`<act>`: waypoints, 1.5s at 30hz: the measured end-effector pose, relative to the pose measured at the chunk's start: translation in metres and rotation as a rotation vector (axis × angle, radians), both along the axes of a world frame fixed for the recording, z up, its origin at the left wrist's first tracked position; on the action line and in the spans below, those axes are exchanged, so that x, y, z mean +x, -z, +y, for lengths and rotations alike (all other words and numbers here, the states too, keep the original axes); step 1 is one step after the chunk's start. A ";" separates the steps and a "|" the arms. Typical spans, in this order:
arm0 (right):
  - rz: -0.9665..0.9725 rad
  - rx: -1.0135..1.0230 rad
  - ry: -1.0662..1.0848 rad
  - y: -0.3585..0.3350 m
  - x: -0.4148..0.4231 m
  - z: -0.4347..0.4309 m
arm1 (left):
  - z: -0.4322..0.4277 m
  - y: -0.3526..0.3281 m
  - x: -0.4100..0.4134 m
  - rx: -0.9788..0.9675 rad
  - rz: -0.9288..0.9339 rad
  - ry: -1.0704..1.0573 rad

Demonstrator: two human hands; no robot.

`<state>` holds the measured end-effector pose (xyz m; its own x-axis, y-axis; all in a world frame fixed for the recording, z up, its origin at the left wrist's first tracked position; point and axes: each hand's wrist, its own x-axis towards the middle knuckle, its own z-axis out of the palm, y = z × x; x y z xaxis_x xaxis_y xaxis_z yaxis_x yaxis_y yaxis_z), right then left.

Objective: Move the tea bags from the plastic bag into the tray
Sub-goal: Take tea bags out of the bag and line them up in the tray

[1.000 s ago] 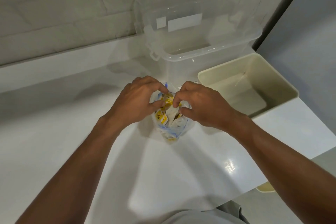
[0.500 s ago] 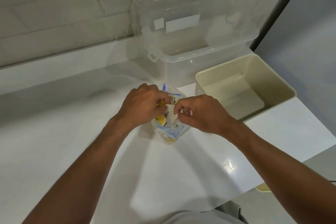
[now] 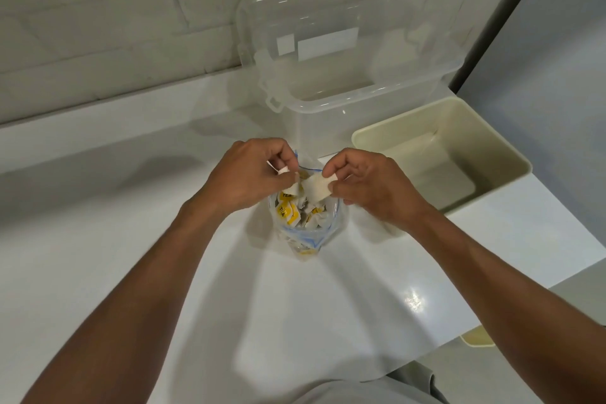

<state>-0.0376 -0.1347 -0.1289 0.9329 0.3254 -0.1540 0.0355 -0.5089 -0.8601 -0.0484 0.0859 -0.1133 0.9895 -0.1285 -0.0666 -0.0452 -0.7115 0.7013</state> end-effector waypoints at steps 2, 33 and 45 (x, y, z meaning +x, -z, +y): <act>0.024 0.043 0.003 -0.001 0.003 -0.002 | 0.002 -0.001 0.000 -0.009 0.027 0.006; 0.428 0.329 0.269 0.024 0.022 -0.044 | -0.068 -0.017 0.036 0.141 -0.163 0.037; 0.642 0.346 0.547 0.030 0.009 -0.070 | -0.112 0.004 0.077 0.256 0.093 0.275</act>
<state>-0.0282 -0.2043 -0.1585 0.7397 -0.0123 -0.6728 -0.6729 -0.0236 -0.7394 0.0289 -0.0258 -0.1175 0.9088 -0.3553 -0.2186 -0.2030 -0.8345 0.5122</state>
